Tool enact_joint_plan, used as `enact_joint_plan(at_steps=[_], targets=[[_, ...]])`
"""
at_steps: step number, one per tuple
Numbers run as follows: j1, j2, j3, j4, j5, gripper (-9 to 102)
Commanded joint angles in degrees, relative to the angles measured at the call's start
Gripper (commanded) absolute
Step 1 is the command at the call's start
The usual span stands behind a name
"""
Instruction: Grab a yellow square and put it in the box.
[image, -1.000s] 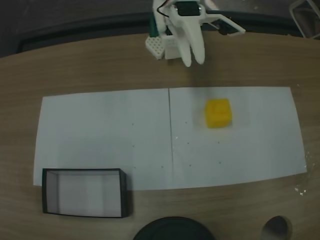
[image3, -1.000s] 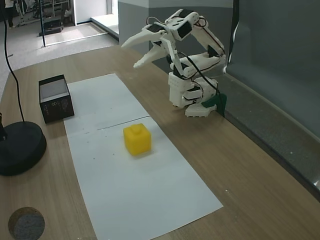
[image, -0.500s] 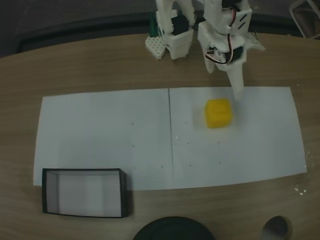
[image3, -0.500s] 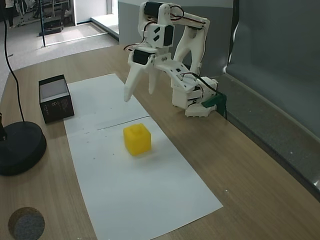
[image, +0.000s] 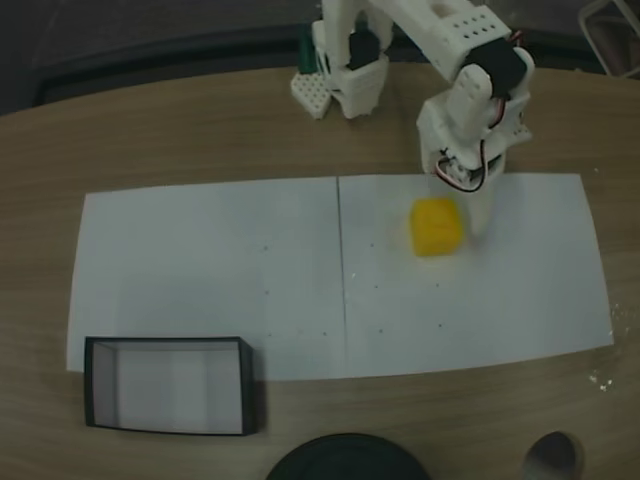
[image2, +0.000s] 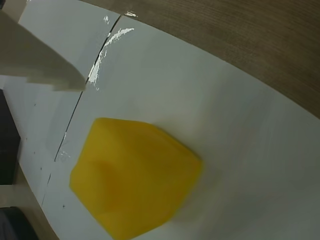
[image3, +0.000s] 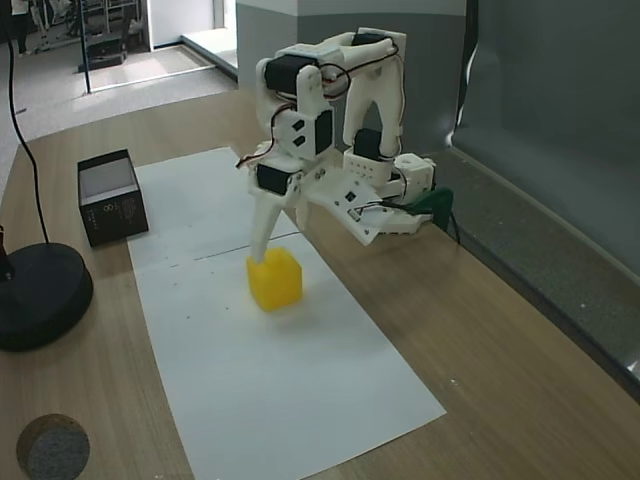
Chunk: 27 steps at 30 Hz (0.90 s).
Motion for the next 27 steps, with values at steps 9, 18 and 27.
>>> enact_joint_plan(at_steps=[9,18,27], targets=[[2.5,-6.7,-2.2,-3.7,0.4,38],[3.8,-11.6,-2.0,-7.1,0.4,38],[3.8,-18.1,-2.1,-9.1,0.4,32]])
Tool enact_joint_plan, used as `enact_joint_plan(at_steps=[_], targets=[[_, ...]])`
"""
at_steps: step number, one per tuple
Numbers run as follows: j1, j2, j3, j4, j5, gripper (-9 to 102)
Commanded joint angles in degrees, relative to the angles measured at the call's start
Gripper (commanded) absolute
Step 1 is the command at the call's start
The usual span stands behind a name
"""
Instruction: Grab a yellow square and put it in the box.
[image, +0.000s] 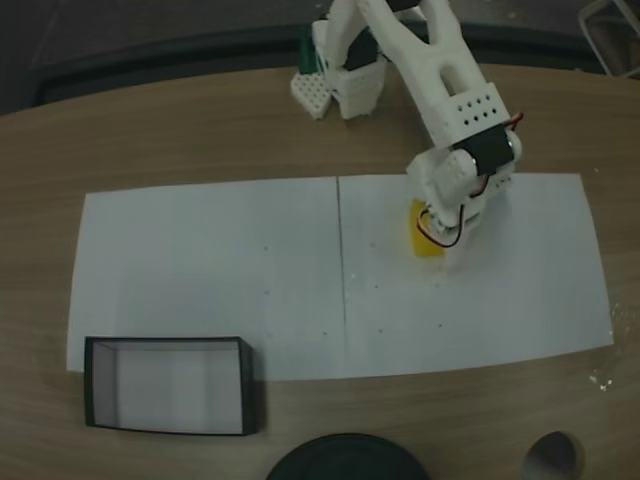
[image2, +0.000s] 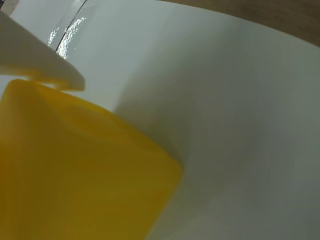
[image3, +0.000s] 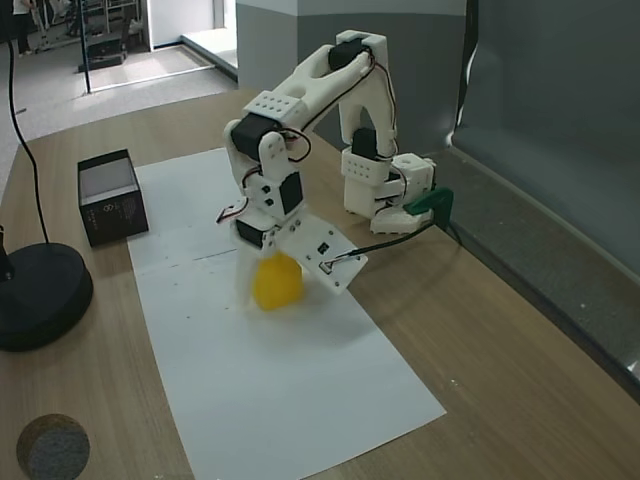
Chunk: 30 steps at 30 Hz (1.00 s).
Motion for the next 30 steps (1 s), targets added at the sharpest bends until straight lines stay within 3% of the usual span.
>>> enact_joint_plan(at_steps=[1,5,12,19,24,30], targets=[[-0.1,-0.4,-2.4,0.0,0.3,27],[-0.1,-0.7,-2.8,0.0,0.3,9],[4.2,3.6,-11.0,3.9,0.2,11],[24.9,12.3,-39.1,11.1,-0.4,12],[41.6,10.2,-54.3,6.2,-2.0,12],[47.5,0.3,-61.7,-0.5,-3.2,12]])
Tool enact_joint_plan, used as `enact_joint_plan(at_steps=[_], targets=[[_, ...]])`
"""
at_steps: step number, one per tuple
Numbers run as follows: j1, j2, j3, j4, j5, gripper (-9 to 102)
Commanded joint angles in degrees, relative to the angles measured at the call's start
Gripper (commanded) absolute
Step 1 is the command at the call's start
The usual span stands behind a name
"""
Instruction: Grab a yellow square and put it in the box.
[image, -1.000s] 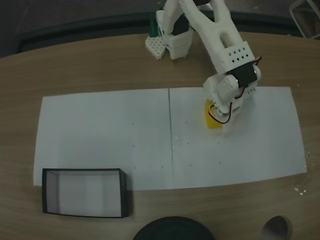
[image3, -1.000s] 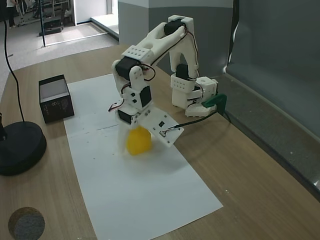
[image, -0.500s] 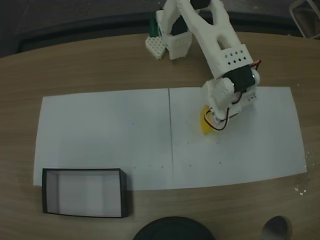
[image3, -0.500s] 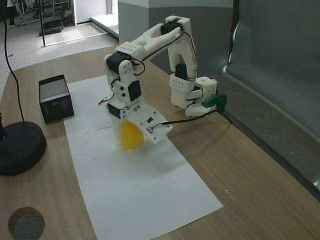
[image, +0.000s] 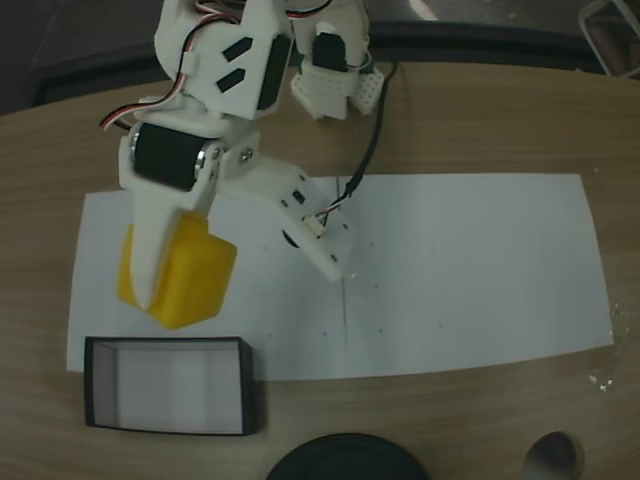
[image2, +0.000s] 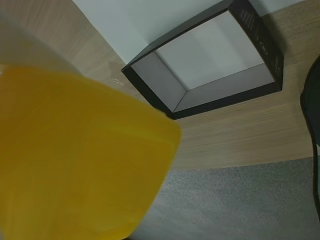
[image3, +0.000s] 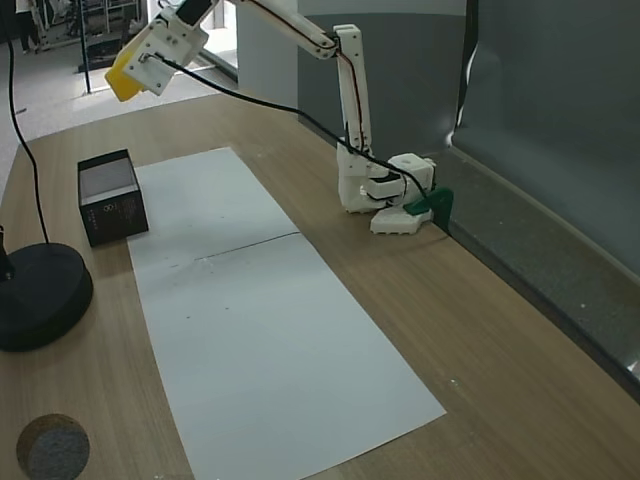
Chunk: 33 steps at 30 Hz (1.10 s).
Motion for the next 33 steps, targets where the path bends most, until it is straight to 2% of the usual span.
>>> enact_joint_plan(at_steps=[1,16,24,26,31,33], targets=[[0.5,-4.0,-5.4,-2.8,-0.1,12],[0.8,-34.5,-24.6,-5.9,0.4,12],[0.8,-42.3,-29.4,-5.8,0.3,12],[0.8,-43.0,-29.7,-5.8,0.4,15],[1.3,-42.2,-29.8,-4.0,0.5,34],[1.4,-40.9,-31.8,-2.0,0.5,34]])
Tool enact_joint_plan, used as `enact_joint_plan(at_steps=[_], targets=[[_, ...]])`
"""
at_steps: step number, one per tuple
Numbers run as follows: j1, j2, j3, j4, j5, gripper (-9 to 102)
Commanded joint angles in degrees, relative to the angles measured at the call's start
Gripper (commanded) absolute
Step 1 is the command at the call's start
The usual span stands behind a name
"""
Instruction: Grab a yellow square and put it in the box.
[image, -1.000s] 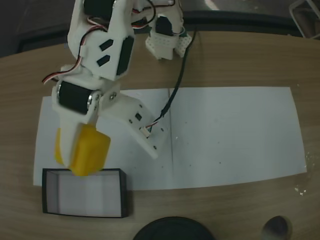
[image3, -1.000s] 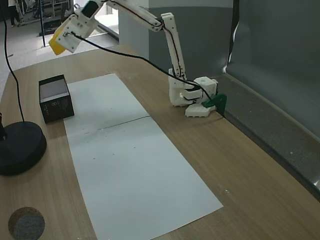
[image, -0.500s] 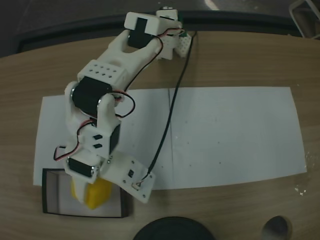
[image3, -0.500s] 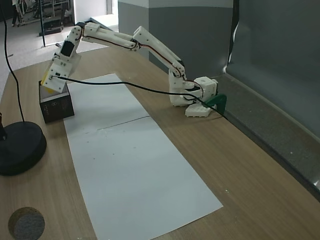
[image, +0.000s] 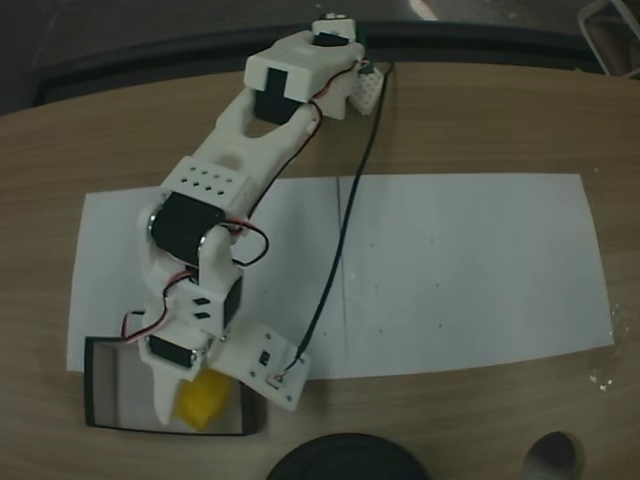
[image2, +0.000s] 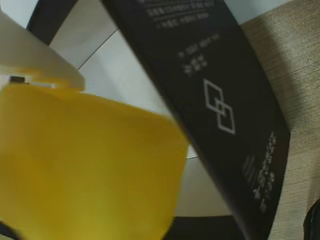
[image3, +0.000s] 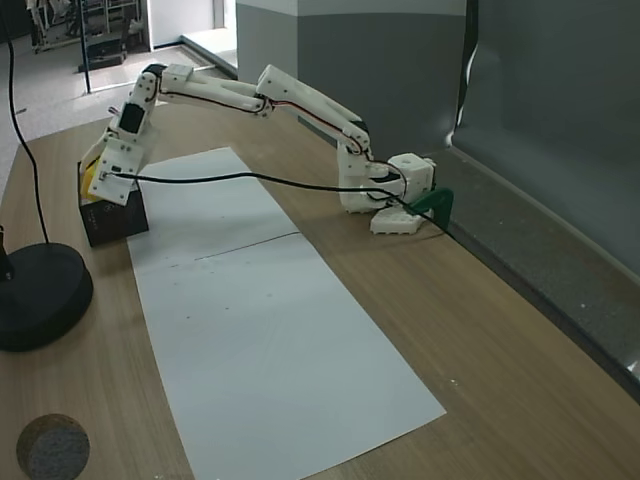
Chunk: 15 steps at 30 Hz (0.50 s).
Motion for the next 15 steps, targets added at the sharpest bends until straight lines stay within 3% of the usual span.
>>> enact_joint_plan(at_steps=[1,4,9,15], targets=[[0.4,5.2,-6.2,2.9,0.5,33],[-0.6,8.6,-10.9,8.6,0.6,25],[-4.6,16.9,-21.6,19.4,5.9,4],[-8.3,33.0,-20.6,21.0,11.6,2]])
